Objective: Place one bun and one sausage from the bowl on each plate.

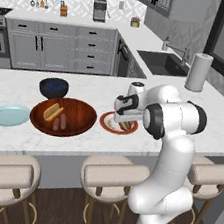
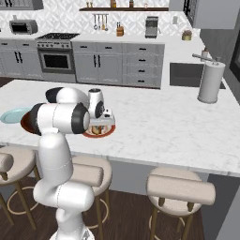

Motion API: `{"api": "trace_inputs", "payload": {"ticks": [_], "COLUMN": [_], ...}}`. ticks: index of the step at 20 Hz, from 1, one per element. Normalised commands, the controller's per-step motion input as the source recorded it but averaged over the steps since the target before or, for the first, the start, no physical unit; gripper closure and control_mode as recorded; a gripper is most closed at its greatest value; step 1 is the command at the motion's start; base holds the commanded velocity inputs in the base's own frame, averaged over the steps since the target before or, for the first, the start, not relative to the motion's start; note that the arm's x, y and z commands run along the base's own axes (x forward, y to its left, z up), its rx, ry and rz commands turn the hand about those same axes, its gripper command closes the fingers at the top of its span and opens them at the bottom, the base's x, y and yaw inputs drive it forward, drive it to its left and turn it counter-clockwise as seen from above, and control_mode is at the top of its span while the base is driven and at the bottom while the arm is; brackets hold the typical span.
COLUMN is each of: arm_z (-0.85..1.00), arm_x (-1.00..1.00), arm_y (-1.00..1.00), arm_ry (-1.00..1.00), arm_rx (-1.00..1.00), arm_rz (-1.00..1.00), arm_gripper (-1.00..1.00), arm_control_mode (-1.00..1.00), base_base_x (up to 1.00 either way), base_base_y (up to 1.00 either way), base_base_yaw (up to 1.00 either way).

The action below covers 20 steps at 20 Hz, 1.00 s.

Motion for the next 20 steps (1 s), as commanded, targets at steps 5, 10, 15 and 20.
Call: {"api": "trace_inputs", "payload": {"ticks": [5, 10, 15, 20], "arm_z": [0.02, 0.0, 0.0, 0.0], "arm_x": [0.0, 0.0, 0.0, 0.0], "arm_y": [0.0, -0.13, -0.06, 0.0], "arm_ry": [0.0, 0.0, 0.0, 0.0], "arm_rx": [0.0, 0.0, 0.01, 0.0], "arm_rz": [-0.07, -0.17, -0.08, 0.0], "arm_gripper": [1.0, 1.0, -1.0, -1.0], "arm_control_mode": [-1.0, -1.0, -1.0, -1.0], "base_base_x": [0.0, 0.0, 0.0, 0.0], "base_base_y": [0.0, 0.0, 0.0, 0.0], "base_base_yaw": [0.0, 0.0, 0.0, 0.0]}}
